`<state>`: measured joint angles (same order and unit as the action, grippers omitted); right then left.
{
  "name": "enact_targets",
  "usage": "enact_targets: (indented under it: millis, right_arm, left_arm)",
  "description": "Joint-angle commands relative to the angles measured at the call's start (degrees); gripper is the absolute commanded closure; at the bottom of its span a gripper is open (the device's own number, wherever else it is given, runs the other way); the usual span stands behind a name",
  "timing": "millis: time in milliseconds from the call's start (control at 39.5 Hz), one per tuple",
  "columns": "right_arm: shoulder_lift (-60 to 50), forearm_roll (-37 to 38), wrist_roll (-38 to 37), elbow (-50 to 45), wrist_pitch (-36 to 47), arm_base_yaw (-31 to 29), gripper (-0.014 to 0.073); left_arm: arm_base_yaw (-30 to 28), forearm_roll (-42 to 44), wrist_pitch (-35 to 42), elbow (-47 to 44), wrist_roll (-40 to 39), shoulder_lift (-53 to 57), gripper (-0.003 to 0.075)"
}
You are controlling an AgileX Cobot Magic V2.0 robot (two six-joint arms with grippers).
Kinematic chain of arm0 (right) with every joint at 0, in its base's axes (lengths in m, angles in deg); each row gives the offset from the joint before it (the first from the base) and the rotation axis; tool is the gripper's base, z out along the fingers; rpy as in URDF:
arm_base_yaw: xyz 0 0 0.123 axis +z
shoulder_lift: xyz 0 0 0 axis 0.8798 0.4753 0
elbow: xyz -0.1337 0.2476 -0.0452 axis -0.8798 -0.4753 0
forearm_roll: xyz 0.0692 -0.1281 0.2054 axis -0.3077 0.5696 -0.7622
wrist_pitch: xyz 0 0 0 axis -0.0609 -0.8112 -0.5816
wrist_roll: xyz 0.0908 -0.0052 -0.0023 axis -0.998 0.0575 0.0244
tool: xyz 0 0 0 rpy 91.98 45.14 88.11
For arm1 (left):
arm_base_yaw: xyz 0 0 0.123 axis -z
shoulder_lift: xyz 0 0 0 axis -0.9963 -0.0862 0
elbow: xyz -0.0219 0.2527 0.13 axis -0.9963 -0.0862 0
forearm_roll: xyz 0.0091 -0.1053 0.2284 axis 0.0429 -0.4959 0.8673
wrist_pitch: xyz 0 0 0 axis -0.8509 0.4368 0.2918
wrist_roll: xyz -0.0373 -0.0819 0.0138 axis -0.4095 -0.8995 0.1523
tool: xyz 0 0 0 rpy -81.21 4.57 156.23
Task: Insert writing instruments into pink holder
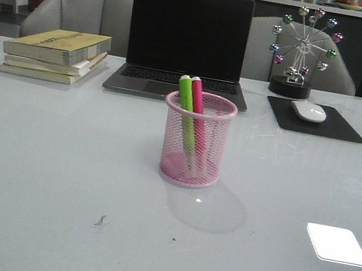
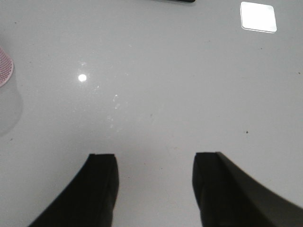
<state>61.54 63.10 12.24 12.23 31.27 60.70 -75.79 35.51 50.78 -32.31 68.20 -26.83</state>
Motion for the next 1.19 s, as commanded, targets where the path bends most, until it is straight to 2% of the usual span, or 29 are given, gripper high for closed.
enact_targets:
  millis: [0, 329, 1165]
  right_arm:
    - [-0.36, 0.39, 0.45, 1.54, 3.54, -0.17, 0.0124]
    - [-0.36, 0.39, 0.45, 1.54, 3.54, -0.17, 0.0124]
    - [-0.36, 0.39, 0.45, 1.54, 3.54, -0.17, 0.0124]
  left_arm:
    - [-0.13, -0.45, 1.16, -2.28, -0.40, 4.65, 0.0295]
    - [-0.13, -0.45, -6.35, -8.87, -0.70, 12.95, 0.0295]
    - [-0.13, -0.45, -6.31, -9.17, -0.70, 13.30, 0.0295]
